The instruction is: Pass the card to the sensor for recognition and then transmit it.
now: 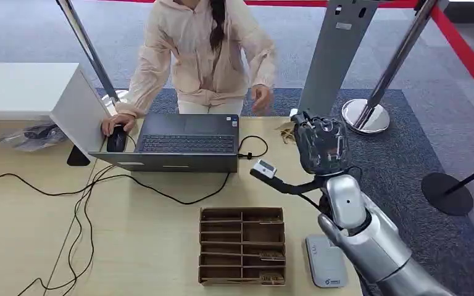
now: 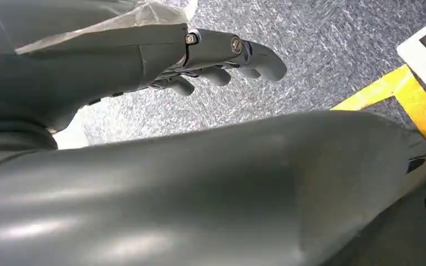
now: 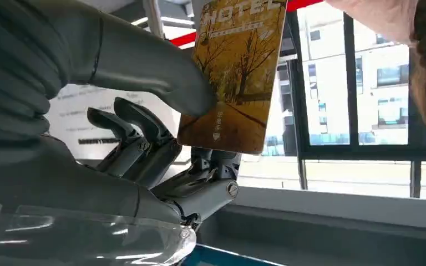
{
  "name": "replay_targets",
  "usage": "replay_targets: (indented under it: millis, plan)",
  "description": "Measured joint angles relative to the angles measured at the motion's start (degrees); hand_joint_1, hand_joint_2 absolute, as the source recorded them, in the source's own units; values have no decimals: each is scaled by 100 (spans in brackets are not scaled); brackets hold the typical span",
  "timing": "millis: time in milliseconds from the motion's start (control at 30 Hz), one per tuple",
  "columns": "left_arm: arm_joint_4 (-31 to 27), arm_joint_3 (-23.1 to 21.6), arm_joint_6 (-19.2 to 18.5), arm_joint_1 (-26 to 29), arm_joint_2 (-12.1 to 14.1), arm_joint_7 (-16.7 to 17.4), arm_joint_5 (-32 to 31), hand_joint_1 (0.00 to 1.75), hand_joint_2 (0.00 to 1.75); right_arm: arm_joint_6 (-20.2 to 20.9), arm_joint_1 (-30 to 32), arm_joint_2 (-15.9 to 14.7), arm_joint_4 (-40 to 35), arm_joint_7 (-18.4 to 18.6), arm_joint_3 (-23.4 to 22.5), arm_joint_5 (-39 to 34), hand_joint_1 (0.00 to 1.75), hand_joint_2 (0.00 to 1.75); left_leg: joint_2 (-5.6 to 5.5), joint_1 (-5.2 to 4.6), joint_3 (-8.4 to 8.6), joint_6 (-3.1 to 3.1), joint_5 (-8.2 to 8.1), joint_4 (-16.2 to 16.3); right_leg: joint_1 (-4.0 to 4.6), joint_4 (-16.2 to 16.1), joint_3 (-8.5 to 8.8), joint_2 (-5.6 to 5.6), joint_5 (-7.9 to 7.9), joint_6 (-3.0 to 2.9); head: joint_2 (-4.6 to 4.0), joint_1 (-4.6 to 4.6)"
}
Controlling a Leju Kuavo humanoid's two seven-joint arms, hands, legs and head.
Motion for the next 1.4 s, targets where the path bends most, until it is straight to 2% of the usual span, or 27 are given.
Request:
replay_targets:
  millis: [267,667,1033,1400]
  plan:
    - [0,-11,4,0,4,-2,57,0,0,76,-5,-133,-321,52,-255,-111,175,175,0,0,0,0,0,2,0,0,0,0,0,0,0,0]
    - [0,-28,13,4,4,-52,194,0,0,734,231,-603,-299,-22,-404,184,175,175,-2,0,-2,0,0,3,0,-1,-1,0,0,0,0,0]
    - [0,-46,68,5,37,-33,383,0,0,592,1078,-1023,11,262,-804,-77,175,175,-1,0,-4,0,-1,3,0,-2,-3,0,0,0,0,-2]
    - [0,-46,109,10,37,-13,536,0,0,151,1809,-1172,101,546,-1482,-442,175,175,-1,-1,-3,0,-1,3,0,-3,-2,0,0,0,0,0]
